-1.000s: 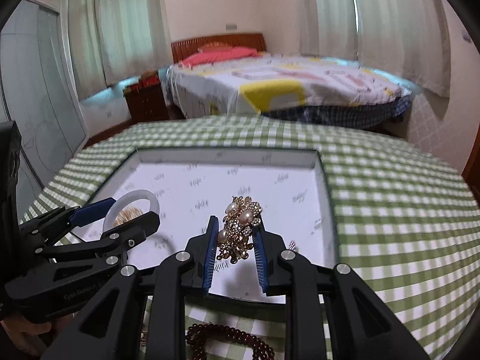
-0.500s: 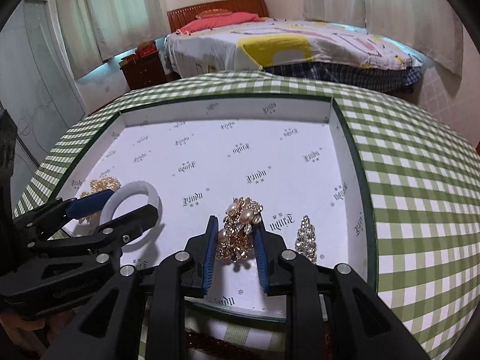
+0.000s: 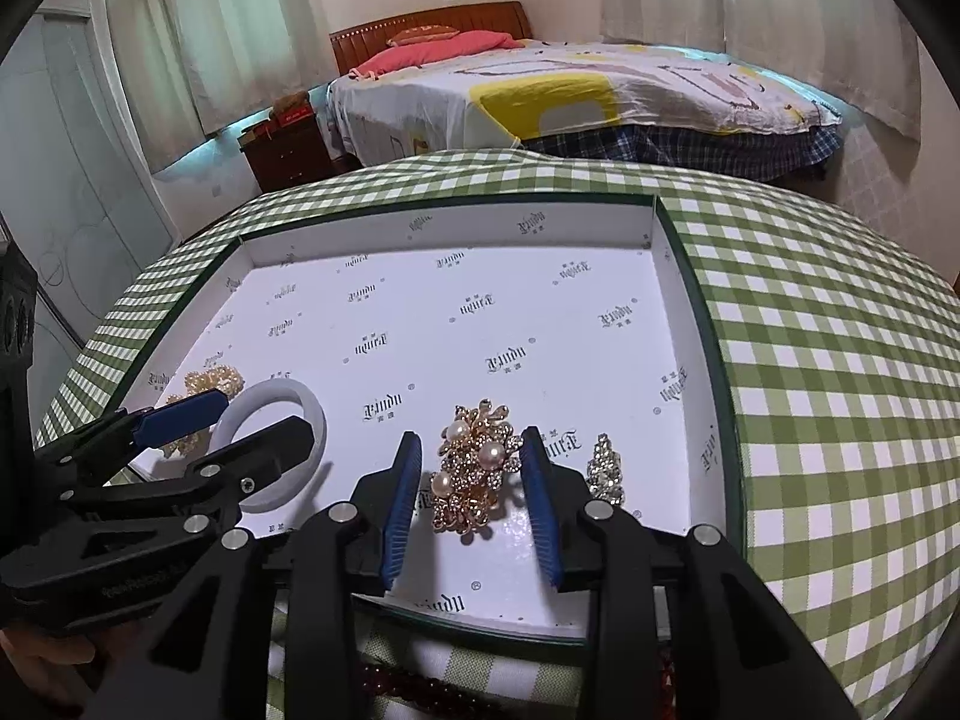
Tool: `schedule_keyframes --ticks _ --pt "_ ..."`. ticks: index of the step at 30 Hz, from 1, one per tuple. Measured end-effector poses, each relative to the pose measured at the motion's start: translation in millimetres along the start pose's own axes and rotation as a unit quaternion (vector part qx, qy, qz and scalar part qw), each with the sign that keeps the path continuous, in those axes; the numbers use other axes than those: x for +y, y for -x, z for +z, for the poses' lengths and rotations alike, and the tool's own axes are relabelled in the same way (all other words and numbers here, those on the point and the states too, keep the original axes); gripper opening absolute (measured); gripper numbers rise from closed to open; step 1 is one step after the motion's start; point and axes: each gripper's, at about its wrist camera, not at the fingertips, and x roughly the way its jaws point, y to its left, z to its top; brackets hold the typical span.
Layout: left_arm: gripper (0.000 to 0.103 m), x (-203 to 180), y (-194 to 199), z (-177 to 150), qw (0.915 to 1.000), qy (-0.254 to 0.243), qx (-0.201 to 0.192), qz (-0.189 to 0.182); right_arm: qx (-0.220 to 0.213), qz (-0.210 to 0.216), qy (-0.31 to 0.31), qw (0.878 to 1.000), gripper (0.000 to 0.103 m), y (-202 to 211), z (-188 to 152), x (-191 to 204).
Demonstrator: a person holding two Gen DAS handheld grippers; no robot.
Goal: Organize jewelry
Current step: 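Place the jade bangle in the box with the left tool while the right tool places the brooch, then withdraw both open tools from the box back over the table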
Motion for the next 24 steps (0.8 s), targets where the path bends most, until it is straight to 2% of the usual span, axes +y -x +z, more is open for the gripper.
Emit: schedule_keyframes --ticks 5,15,24 --pt "0.078 -4.1 12.5 0.8 0.9998 -0.010 -0.019 0.001 -0.015 -0.006 0.003 1.000 0.036 8.5 0.2 1.9" --pt "0.082 -9.4 64.0 -2.1 0.9958 -0.023 -0.088 0.007 -0.049 -0.020 0.009 0.999 0.039 40.9 -5.5 10.6" --pt "0.082 -3.6 109.2 -25.7 0.9925 -0.027 -0.118 0.016 -0.084 -0.034 0.010 0.996 0.040 84.2 -20.9 21.2"
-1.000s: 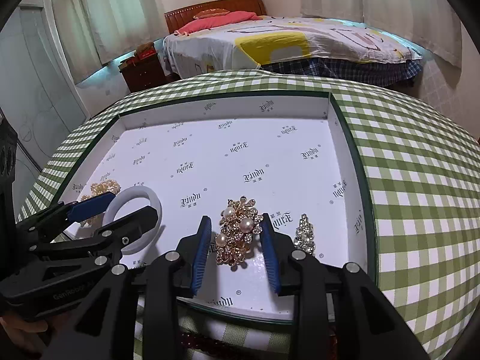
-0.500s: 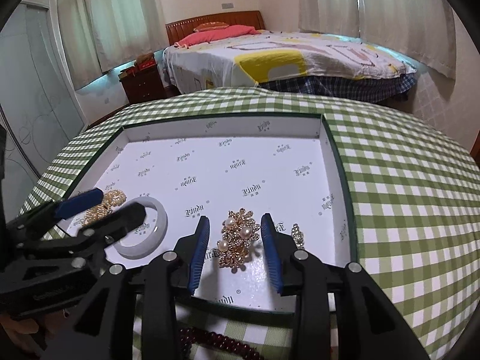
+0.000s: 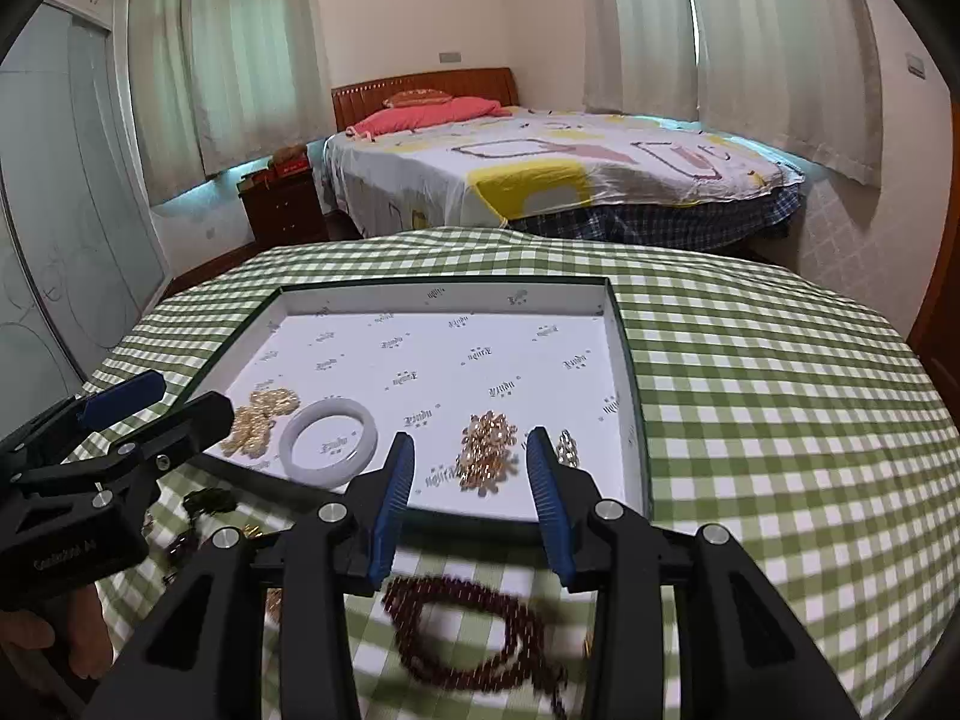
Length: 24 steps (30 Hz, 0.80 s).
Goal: Organize jewelry
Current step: 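Withdraw both open tools from the box back over the table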
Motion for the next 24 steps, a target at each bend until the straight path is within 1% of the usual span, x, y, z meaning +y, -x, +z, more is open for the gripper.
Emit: schedule_keyframes --ticks 5,9,15,20,24 --pt "0.082 8.9 26.9 -17.0 0.9998 0.004 -0.013 0.011 -0.012 -0.007 0.008 1.000 0.040 21.5 -14.2 5.5" --pt "0.082 15.9 41.1 -35.6 0.9997 0.002 -0.007 0.025 -0.017 -0.013 0.014 1.000 0.040 30.2 -27.8 9.5" --pt "0.082 36.6 49.1 -59.5 0.9985 0.025 0.016 0.046 -0.010 -0.015 0.008 1.000 0.040 34.0 -49.9 6.9" --pt "0.082 49.9 56.3 -69.0 0.9973 0.040 0.017 0.058 -0.003 -0.016 0.002 1.000 0.040 35.0 -65.4 6.0" --pt "0.082 57.4 57.6 -72.9 0.9965 0.049 0.023 0.063 -0.002 -0.012 0.002 1.000 0.040 35.5 -71.0 7.6"
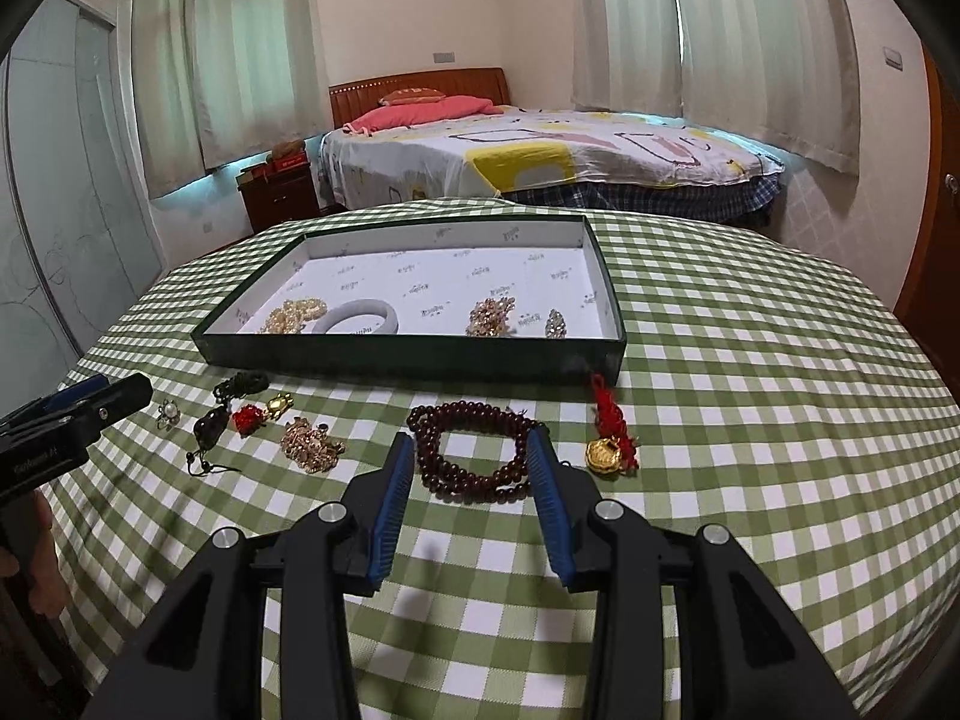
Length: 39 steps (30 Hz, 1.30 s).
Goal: Organize jewelry
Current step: 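Withdraw both open tools from the box back over the table, then close the left tool on the silver pearl ring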
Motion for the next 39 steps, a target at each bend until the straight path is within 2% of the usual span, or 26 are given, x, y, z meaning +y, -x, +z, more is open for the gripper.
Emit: schedule_keyframes --ticks 3,6,9,16,22,28,36,37,38,39 --pt "0.081 4.7 -1.5 -1.5 1.0000 0.004 0.003 0.004 -0.002 0.001 0.002 1.000 0.040 1.7 -1.8 2.0" --pt "0.074 8.2 -5.1 -1.6 0.9999 0.002 0.007 0.008 -0.003 0.001 0.001 1.000 0.040 1.5 -2.1 1.5" --pt "0.063 14.2 -13.1 -1.4 0.9998 0.004 0.017 0.010 0.000 0.001 0.000 1.000 0.040 -0.9 -2.9 1.4" --pt "0.053 34.0 -38.2 -2.9 0.9978 0.036 0.054 0.011 0.008 0.002 0.001 1.000 0.040 -7.0 -3.9 2.1" --pt "0.041 32.2 -47.2 -3.5 0.9972 0.032 0.068 0.002 0.019 0.004 0.000 1.000 0.040 -14.0 -6.1 1.6" --pt "0.028 31.8 -51.4 -5.2 0.9969 0.033 0.072 -0.003 0.023 0.005 -0.001 1.000 0.040 -16.8 -8.1 0.6" --pt "0.028 29.4 -51.5 -5.4 0.9972 0.026 0.070 0.003 0.026 0.006 -0.003 1.000 0.040 -18.5 -8.3 -0.4" --pt "0.025 29.3 -51.1 -5.4 0.9973 0.026 0.069 0.003 0.025 0.005 -0.003 1.000 0.040 -18.7 -7.9 -0.4" --pt "0.014 29.3 -49.9 -5.1 0.9975 0.025 0.065 0.003 0.025 0.005 -0.003 1.000 0.040 -18.8 -7.9 -0.5" --pt "0.015 28.4 -48.3 -4.0 0.9978 0.020 0.063 0.005 0.025 0.004 -0.003 1.000 0.040 -19.1 -8.0 -0.8"
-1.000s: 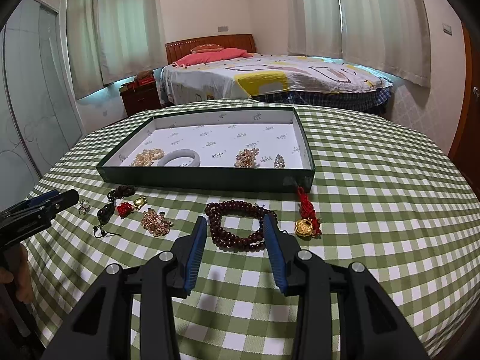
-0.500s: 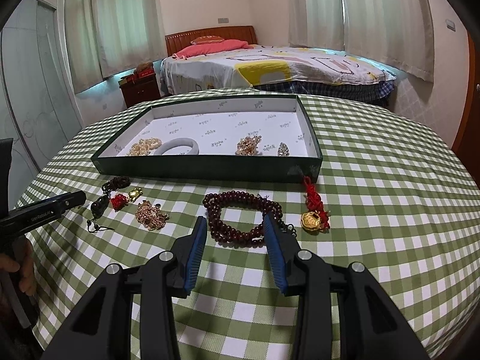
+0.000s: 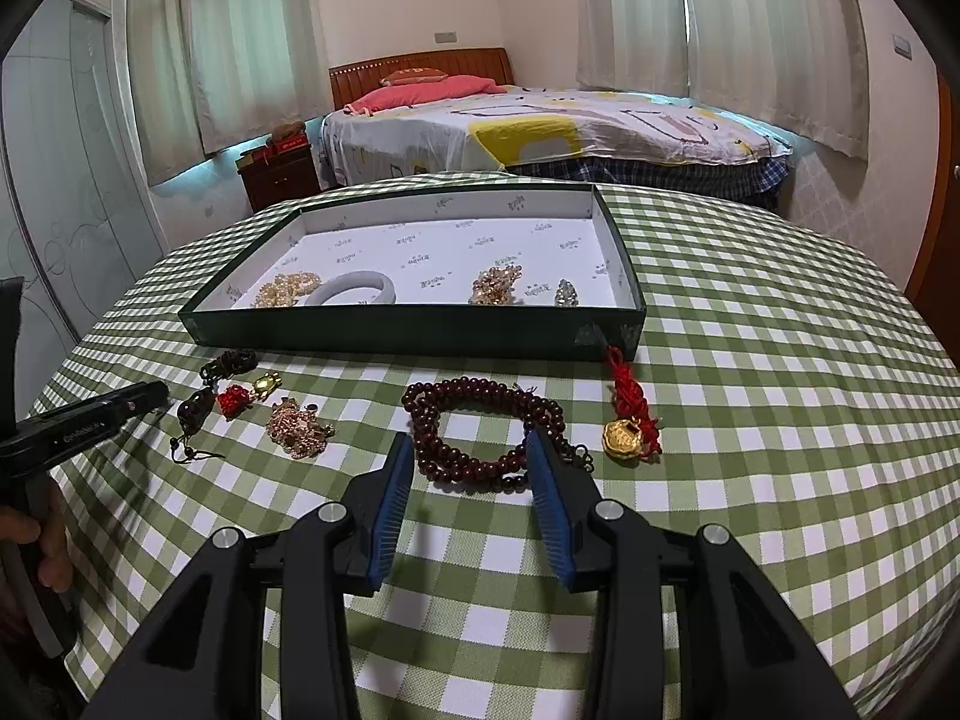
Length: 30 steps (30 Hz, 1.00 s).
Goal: Organize jewelry
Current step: 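Close the left tool on the silver pearl ring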
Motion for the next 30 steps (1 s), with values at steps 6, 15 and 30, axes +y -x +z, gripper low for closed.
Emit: schedule_keyframes --ticks 6,15,30 --pt "0.014 -1.7 2.8 -0.6 1.0000 -0.002 -0.001 -0.001 0.002 -0.004 -0.001 1.000 0.040 -2.0 2.5 -1.2" --pt "0.014 -0.5 5.1 -1.2 0.9999 0.001 -0.005 -0.009 0.004 -0.001 0.001 1.000 0.040 -3.9 1.2 -0.3" --pt "0.014 -3.2 14.7 1.3 0.9997 -0.011 -0.022 -0.002 0.007 -0.003 -0.002 1.000 0.040 -7.1 2.6 -0.7"
